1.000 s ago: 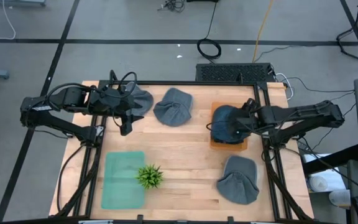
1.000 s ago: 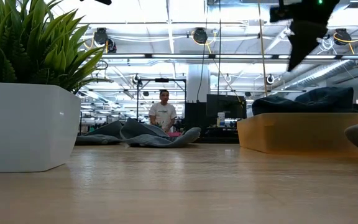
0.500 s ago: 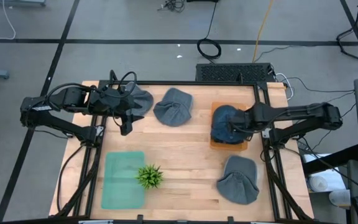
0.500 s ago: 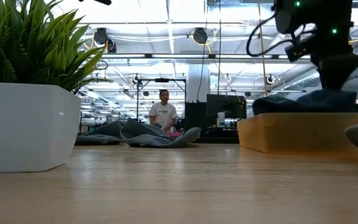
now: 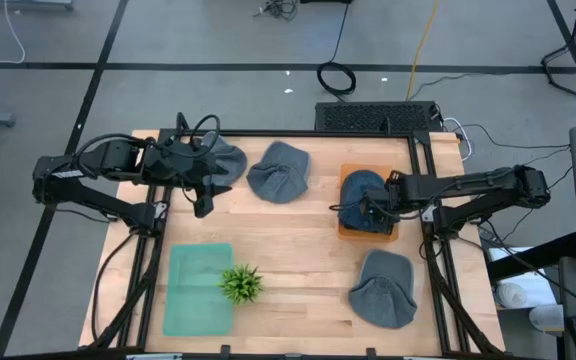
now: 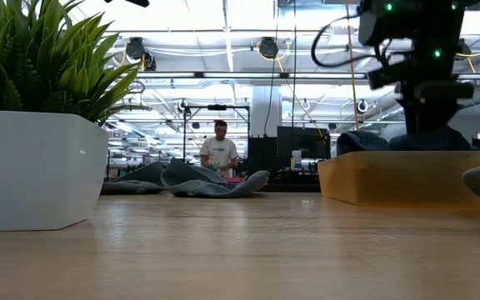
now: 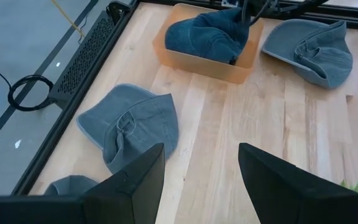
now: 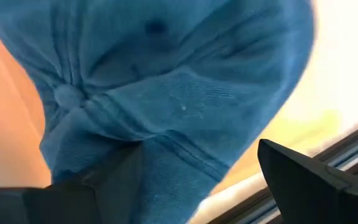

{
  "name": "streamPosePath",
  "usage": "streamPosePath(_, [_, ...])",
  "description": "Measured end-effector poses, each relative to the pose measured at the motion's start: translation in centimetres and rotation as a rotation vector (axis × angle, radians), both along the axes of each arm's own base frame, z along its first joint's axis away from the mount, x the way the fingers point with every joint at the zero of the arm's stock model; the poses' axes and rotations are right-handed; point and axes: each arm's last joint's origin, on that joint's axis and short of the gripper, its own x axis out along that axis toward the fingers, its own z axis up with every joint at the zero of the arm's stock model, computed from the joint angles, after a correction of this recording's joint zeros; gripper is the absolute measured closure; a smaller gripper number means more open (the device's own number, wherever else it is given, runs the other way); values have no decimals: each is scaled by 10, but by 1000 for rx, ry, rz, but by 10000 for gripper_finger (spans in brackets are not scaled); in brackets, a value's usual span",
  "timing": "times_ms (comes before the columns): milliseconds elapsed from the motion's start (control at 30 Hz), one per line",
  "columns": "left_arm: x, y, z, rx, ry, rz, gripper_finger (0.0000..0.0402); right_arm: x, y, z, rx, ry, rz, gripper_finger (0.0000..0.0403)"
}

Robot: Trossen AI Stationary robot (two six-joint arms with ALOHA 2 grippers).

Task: Pick & Place hat
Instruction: Put the blue cap into the orange bin

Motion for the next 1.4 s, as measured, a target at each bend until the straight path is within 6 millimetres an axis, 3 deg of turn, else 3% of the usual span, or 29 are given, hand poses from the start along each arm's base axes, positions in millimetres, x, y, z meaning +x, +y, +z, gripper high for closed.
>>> streamPosePath(167, [0,0,0,-4,0,2,188,-13,0,-28,1,90,15,99])
streamPosePath(233, [0,0,0,-4,0,1,188,-19,0,-29,-6,149,20,99])
streamPosePath(367, [0,0,0,2,-2,0,188,-20,-1,-9,-51,178,-22,99])
streamPosePath(567, [0,0,0,6,-5,4,188,-3,-2,17,-78,-5,3,99])
streamPosePath(1133, [0,0,0,11,0,0,188,5,-3,23,-88,-63,79,99])
streamPosePath(1267, [0,0,0,9,-5,4,188,8,-3,43,-118,-100,77,99])
streamPosePath(1400, [0,0,1,19,-3,-2,188,20,-6,75,-237,-252,32,99])
